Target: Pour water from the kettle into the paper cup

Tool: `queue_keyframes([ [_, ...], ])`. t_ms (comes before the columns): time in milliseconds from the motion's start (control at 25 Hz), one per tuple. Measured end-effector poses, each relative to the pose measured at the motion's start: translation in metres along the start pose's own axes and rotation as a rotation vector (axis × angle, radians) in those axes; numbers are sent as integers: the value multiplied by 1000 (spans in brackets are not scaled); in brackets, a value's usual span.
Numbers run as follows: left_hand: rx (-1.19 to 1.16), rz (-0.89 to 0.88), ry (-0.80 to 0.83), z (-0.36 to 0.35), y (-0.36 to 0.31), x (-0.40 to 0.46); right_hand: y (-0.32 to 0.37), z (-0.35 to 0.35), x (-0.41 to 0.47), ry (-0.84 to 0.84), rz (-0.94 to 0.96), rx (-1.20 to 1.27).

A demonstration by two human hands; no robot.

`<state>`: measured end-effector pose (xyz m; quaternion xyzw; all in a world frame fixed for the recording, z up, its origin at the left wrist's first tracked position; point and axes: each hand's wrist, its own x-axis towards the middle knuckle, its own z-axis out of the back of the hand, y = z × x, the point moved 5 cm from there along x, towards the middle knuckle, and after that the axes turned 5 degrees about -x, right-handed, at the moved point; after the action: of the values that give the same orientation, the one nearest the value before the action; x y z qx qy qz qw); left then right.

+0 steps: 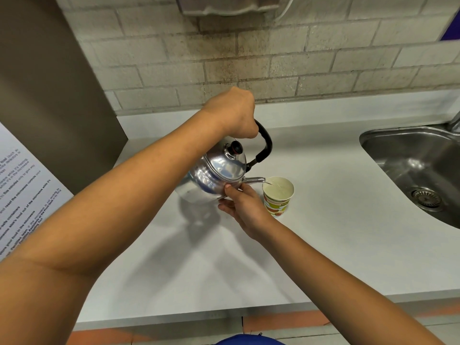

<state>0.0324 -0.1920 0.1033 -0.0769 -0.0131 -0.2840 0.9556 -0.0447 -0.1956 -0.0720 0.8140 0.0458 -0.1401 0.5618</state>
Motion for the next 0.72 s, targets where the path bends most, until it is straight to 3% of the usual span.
queue_keyframes([
  [480,-48,1,-35,-3,10,-3,-3,4,1,-11,4,-26],
  [720,-241,121,-48,-14,50,-11,-9,7,0,-41,-6,-262],
])
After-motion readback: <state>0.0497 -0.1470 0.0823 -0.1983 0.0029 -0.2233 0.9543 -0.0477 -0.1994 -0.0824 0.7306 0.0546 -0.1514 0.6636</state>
